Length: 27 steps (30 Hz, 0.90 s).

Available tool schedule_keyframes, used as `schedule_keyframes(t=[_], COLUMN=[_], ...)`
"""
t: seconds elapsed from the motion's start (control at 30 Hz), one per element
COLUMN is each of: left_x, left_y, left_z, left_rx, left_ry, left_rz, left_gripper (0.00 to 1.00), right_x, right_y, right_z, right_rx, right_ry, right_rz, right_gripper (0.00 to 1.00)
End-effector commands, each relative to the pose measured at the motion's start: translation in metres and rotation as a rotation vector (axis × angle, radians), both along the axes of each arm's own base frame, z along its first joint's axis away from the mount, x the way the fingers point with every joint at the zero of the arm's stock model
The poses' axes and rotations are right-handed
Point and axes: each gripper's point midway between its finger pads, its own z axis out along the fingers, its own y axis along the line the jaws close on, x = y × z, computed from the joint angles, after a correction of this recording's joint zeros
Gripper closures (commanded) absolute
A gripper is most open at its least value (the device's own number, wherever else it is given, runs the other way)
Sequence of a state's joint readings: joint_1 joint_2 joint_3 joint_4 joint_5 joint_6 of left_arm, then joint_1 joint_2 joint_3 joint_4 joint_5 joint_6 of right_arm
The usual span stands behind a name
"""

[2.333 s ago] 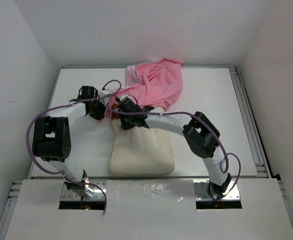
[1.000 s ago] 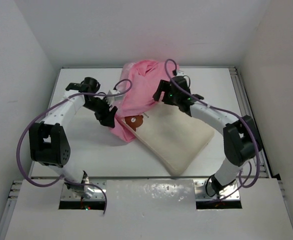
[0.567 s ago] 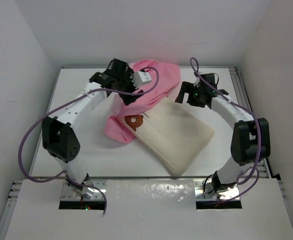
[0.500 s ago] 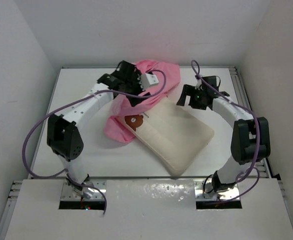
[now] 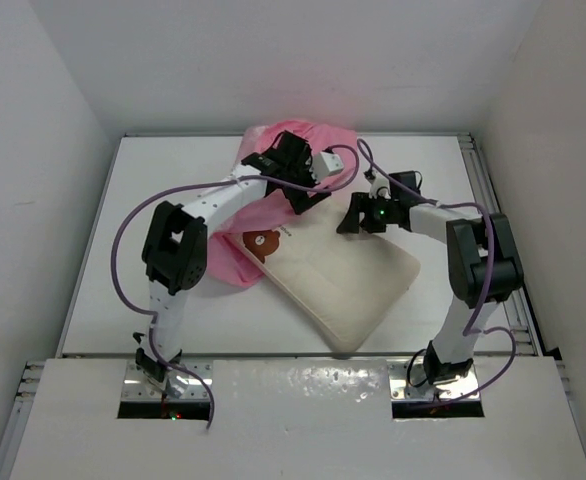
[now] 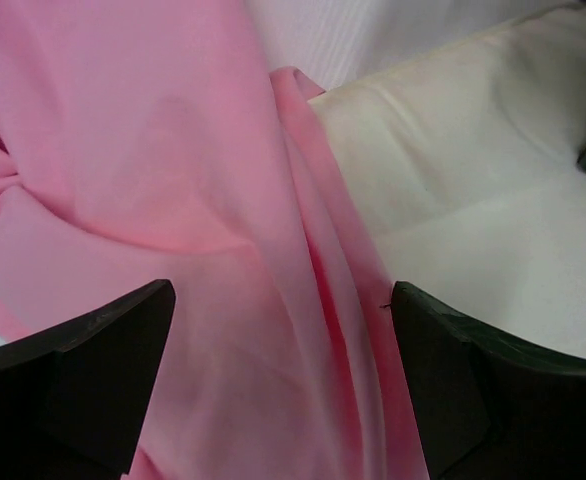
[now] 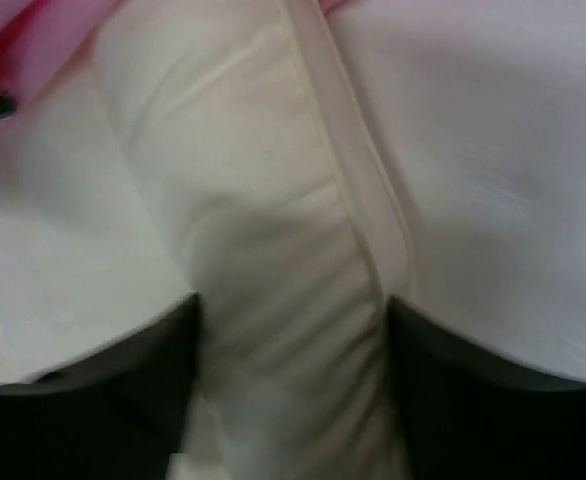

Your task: Put the pillow into the pillowcase

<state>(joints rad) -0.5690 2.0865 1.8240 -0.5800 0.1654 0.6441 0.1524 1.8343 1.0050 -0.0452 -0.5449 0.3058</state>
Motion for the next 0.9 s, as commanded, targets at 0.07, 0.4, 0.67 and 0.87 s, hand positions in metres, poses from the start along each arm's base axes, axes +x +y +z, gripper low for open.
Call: schedule_keyframes(t=[0.07, 0.4, 0.67, 0.87], left_x=[0.006, 0.013, 0.013, -0.017], left_y=[-0.013, -0.042, -0.018, -0.018], left_z=[-0.011, 0.061, 0.178, 0.15], left_rx=[-0.051, -0.251, -0.539, -0.517], left_ry=[0.002, 0.005, 0.037, 0.18], left_rz=[0.001, 0.015, 0.107, 0.039], left_gripper=[0.24, 1.0, 1.0, 1.0], right_x=[-0.024, 0.05, 0.059, 0.025], right_y=[0.021, -0.019, -0.047, -0.031], right_z=[-0.014, 0.098, 0.229, 0.224], right_rx=[0.092, 0.063, 0.005, -0.022], right_ry=[0.047, -0.254, -0.581, -0.607], right_rz=[0.063, -0.295, -0.491, -0.48], right_gripper=[0.63, 1.0, 1.0, 1.0])
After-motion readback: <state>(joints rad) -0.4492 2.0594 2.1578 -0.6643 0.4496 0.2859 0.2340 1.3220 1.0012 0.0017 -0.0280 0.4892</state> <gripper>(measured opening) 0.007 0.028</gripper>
